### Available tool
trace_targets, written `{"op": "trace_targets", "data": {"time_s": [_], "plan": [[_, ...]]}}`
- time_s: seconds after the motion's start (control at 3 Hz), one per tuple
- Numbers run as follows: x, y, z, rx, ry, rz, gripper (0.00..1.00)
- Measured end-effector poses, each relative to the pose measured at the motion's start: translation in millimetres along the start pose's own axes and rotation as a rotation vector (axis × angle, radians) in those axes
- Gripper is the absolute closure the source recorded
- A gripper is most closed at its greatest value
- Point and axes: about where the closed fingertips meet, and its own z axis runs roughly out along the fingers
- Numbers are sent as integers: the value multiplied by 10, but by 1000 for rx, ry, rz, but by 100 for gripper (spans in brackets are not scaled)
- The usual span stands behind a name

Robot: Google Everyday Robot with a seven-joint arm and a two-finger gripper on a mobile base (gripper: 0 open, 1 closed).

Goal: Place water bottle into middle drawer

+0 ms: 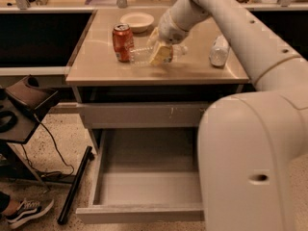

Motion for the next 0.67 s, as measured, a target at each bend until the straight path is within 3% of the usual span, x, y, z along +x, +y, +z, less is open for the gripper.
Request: {"op": "trace_targets", "data": {"time_s": [0.33, 0.67], "plan": [[-117, 195, -777, 153, -21, -51, 100], [-657, 484, -1597, 342, -81, -134, 100]]}}
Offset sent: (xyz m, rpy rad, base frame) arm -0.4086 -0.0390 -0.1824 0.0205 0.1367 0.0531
